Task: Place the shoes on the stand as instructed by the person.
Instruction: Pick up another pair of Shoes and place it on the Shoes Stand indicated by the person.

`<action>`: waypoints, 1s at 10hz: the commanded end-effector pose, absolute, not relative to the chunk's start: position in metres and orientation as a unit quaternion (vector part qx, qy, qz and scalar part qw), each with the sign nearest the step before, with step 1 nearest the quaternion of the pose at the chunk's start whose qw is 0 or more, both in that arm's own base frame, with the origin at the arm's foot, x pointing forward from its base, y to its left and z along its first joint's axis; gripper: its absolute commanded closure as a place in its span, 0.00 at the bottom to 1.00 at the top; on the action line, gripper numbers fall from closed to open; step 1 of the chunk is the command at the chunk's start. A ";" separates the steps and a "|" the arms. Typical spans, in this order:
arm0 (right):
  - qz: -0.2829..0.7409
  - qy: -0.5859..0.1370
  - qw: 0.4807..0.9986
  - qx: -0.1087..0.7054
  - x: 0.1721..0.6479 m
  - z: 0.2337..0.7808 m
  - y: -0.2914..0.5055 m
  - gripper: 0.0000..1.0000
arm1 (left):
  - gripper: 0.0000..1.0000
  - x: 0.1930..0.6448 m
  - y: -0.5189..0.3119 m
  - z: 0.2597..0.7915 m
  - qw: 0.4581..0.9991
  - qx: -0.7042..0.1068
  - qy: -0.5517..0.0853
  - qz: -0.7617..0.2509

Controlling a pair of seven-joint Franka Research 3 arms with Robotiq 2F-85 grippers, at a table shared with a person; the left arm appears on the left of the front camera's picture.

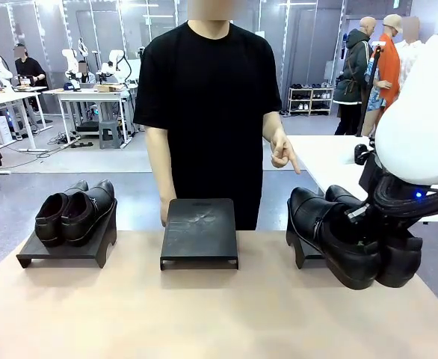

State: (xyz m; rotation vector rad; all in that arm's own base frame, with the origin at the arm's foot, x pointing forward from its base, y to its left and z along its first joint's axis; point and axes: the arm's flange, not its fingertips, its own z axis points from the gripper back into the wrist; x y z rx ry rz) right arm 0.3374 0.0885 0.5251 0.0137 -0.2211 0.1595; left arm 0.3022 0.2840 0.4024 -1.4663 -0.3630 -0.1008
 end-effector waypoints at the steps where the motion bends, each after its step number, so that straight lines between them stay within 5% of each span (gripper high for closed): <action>1: 0.038 -0.153 0.987 -0.011 0.372 0.532 0.077 0.90 | 0.00 0.299 0.282 0.402 0.734 -0.658 -0.165 -0.045; 5: 0.034 -0.176 0.984 0.000 0.474 0.521 0.042 0.90 | 0.00 0.299 0.282 0.402 0.734 -0.658 -0.165 -0.045; 10: 0.050 -0.193 0.980 -0.018 0.537 0.486 0.048 0.90 | 0.00 0.299 0.282 0.402 0.734 -0.658 -0.165 -0.045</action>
